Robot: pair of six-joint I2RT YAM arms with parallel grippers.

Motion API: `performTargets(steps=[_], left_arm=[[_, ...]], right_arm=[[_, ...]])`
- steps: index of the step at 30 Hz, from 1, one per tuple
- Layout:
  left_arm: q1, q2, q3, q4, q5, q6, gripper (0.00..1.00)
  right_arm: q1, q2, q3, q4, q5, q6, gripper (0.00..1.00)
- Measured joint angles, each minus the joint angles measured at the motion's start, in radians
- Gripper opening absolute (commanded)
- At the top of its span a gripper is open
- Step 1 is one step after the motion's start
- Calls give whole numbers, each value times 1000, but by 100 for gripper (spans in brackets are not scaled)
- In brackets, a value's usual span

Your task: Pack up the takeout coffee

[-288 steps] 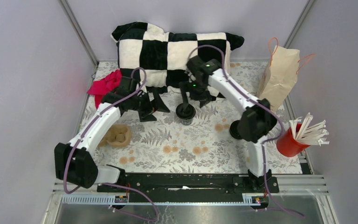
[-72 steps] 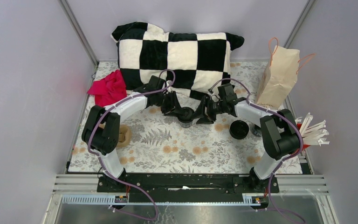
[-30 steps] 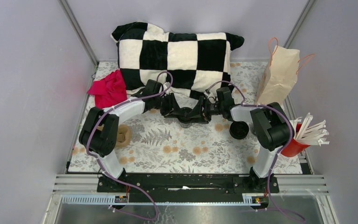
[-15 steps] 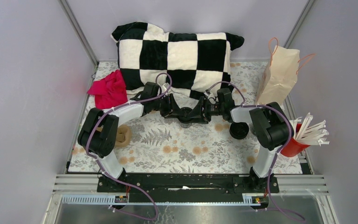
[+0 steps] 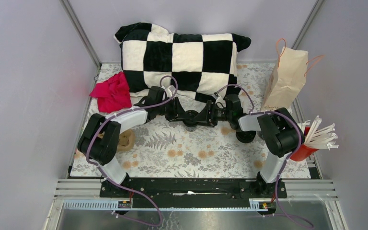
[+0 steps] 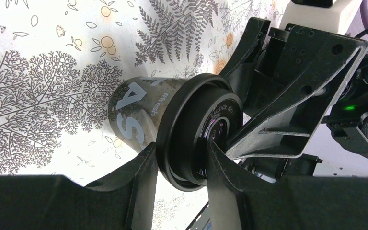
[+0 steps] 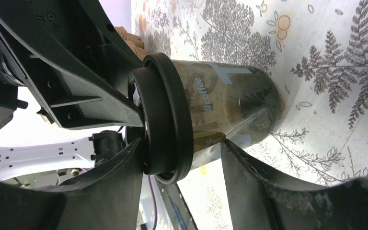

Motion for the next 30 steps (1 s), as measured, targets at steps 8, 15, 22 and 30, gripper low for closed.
performTargets(steps=[8, 15, 22, 30], left_arm=[[-3, -10, -11, 48, -39, 3, 39], [-5, -20, 141, -238, -95, 65, 60], [-2, -20, 228, -490, -129, 109, 89], [30, -15, 304, -594, -133, 121, 96]], right_arm=[[13, -28, 8, 30, 63, -11, 66], [26, -115, 164, -444, 201, -114, 84], [24, -128, 241, -664, 212, -190, 85], [13, -57, 400, -791, 163, -216, 87]])
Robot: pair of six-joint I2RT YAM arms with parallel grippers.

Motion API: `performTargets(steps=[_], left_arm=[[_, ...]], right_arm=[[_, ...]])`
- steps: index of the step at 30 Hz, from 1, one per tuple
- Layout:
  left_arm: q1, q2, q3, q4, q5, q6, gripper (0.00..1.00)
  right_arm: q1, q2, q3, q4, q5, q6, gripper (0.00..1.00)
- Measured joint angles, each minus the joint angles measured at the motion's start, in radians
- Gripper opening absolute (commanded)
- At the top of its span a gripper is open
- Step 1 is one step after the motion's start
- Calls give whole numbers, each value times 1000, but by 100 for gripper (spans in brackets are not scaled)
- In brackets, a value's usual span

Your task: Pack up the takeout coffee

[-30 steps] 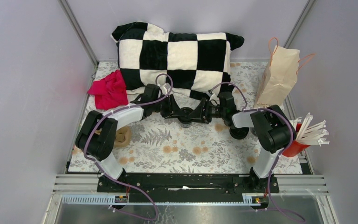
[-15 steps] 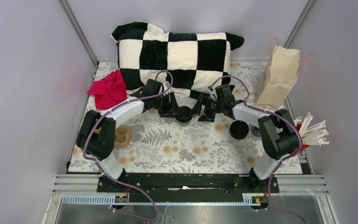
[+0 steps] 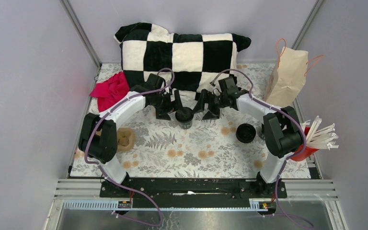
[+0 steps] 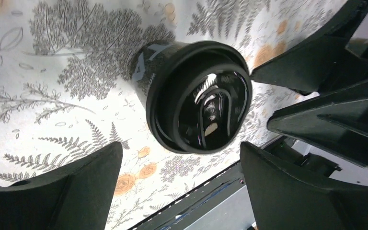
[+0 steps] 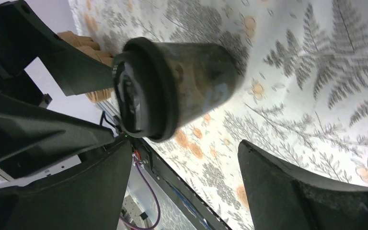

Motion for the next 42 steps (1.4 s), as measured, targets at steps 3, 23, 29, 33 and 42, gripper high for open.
performTargets(steps=[3, 23, 29, 33, 42], left_arm=[[7, 10, 45, -2, 2, 0, 97], [25, -85, 58, -114, -151, 33, 99], [27, -349, 61, -212, -392, 33, 99], [28, -482, 79, -246, -497, 33, 99], [29, -496, 89, -283, -545, 33, 99]], right_arm=[[-1, 46, 90, -24, -16, -8, 88], [97, 85, 381, -390, 249, -190, 100], [237, 146, 646, -581, 465, -304, 100], [315, 257, 824, -692, 576, -367, 100], [397, 399, 933, -823, 688, -430, 92]])
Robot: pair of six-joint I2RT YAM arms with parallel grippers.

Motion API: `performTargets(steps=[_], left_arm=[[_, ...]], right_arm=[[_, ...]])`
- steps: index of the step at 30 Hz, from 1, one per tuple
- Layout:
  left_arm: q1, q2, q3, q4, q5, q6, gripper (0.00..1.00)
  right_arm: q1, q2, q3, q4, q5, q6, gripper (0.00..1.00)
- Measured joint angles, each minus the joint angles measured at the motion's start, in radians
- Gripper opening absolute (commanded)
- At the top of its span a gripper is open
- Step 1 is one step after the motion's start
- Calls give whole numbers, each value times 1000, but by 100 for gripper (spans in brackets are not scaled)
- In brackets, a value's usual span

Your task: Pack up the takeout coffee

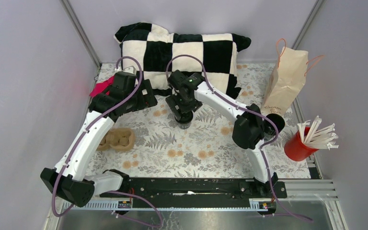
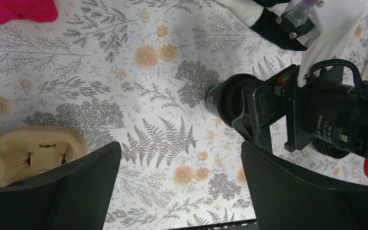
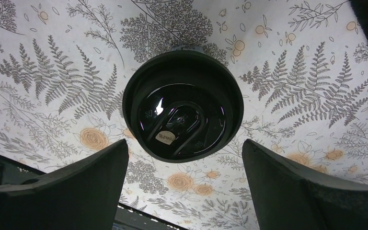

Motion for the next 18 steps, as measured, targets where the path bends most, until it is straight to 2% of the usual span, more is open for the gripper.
performTargets(steps=[7, 14, 18], left_arm=[[0, 2, 0, -14, 3, 0, 99], [0, 2, 0, -32, 9, 5, 99], [0, 2, 1, -36, 10, 11, 99]], right_arm=[[21, 11, 11, -10, 52, -10, 78], [26, 51, 46, 13, 85, -13, 78], [27, 58, 54, 34, 90, -13, 74]])
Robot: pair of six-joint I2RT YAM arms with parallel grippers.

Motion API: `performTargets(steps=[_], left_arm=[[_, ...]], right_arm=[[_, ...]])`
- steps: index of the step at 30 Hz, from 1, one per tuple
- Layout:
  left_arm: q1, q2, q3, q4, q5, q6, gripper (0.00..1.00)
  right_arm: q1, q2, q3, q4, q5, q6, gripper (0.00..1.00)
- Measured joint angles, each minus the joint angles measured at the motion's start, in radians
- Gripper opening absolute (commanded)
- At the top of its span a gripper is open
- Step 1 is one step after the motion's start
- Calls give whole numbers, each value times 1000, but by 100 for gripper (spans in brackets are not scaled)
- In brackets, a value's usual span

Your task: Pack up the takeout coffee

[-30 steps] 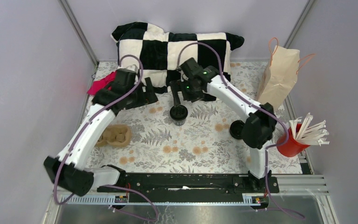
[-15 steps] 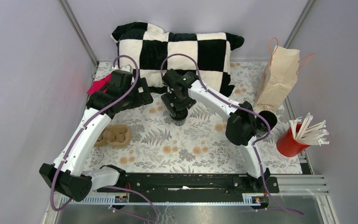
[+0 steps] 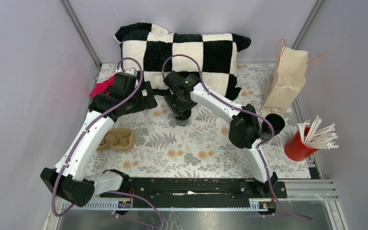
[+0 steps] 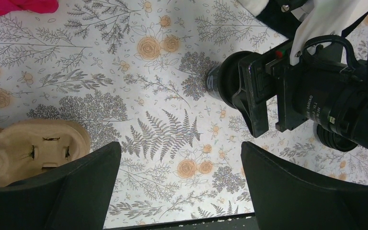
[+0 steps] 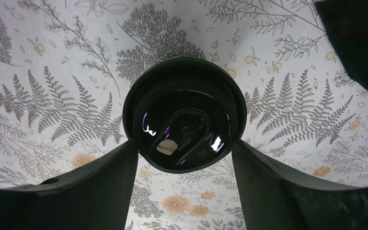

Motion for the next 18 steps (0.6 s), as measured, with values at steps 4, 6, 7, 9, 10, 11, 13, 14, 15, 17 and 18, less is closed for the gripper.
performTargets(steps=[4, 6, 7, 9, 10, 11, 13, 14, 15, 17, 18], left_arm=[[0, 0, 10, -7, 0, 8, 99], [0, 0, 21, -14, 0, 14, 99], [0, 0, 27, -18, 1, 16, 99], [0, 0, 37, -25, 3, 22, 99], [0, 0, 41, -30, 5, 24, 99], [0, 0, 43, -31, 8, 25, 99], [0, 0, 48, -42, 11, 28, 99], [0, 0, 48, -43, 11, 28, 99], [-1, 0, 51, -50, 11, 31, 99], [-4, 0, 55, -55, 11, 33, 99], [-6, 0, 59, -55, 11, 34, 99]], right_arm=[[2, 6, 2, 34, 13, 0, 73], [3, 23, 25, 48, 25, 0, 73], [5, 40, 49, 59, 32, 0, 73], [6, 84, 111, 79, 50, -3, 73], [6, 105, 140, 88, 56, -5, 73], [6, 131, 179, 96, 63, -9, 74], [6, 176, 245, 111, 74, -15, 75], [6, 198, 280, 116, 79, -18, 76], [6, 214, 303, 121, 81, -19, 79], [6, 235, 331, 134, 83, -24, 88], [6, 240, 337, 136, 82, -27, 97]])
